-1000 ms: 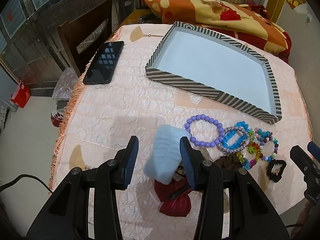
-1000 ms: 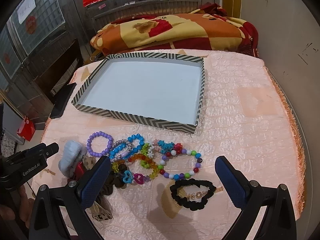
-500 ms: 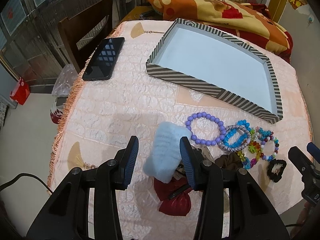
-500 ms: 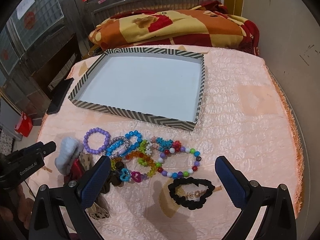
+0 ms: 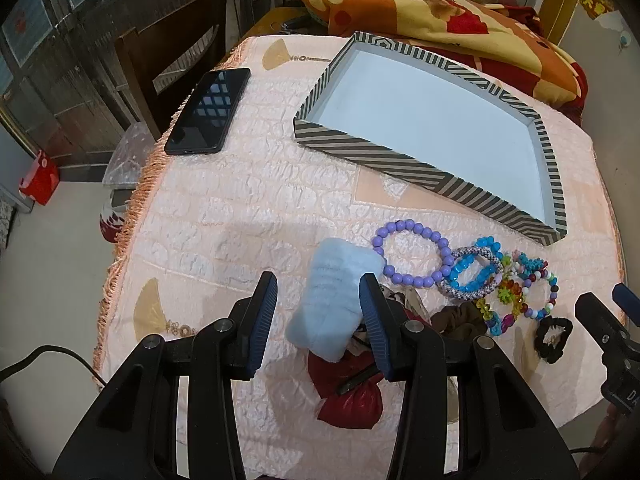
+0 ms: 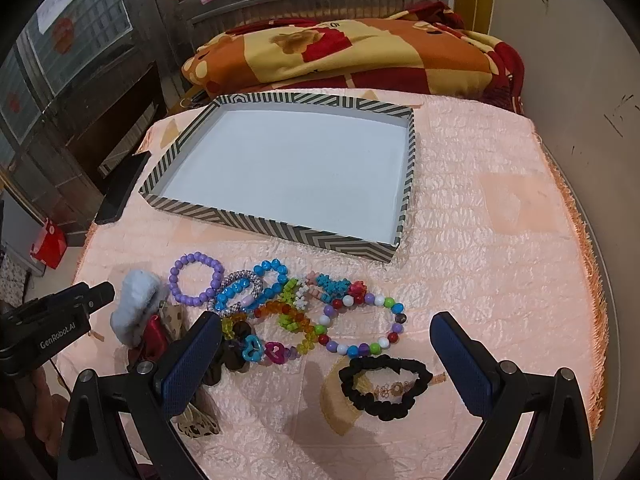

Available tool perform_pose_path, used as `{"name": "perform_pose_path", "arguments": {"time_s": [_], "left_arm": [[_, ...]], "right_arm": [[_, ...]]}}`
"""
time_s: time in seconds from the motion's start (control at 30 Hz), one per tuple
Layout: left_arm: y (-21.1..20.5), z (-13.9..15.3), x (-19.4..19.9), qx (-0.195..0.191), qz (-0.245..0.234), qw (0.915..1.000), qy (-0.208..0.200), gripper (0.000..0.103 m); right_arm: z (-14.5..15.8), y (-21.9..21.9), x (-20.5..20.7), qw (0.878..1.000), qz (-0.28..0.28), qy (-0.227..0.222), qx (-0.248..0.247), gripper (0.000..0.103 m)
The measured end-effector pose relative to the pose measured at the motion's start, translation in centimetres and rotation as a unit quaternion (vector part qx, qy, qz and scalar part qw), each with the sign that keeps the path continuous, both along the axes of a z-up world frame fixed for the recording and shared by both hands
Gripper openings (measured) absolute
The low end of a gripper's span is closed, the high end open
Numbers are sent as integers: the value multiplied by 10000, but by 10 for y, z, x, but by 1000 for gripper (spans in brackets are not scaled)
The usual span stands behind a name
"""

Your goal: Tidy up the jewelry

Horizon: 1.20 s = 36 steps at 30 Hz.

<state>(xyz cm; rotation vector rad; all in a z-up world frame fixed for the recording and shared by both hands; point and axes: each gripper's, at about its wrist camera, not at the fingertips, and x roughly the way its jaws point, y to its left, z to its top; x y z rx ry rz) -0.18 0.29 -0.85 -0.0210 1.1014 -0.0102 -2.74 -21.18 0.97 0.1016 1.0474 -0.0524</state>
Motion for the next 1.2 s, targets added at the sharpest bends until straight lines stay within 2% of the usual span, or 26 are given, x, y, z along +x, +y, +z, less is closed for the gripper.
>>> {"name": "perform_pose_path", "arguments": {"time_s": [0.33,0.53,0.67,0.77,1.2], "left_arm": [[1,-6,4,-102,26,9998,178,42],[12,-12,10,-524,98,9973,514,42],[23,-13,12,-744,195,9958,495,52],[30,-12,11,-905,197,9949,410,55],[32,-19,12,-809,154,9951,552,57]], "right_arm": [[-2,-4,1,10000,49,32,39,103],[-9,-13,0,9998,-35,159,92,103],[-13,-17,-2,9996,-40,203,179,103],[-15,-20,-1,9995,-19,240,208,103],[-12,-36,-2,9994,-149,237,220,103]]}}
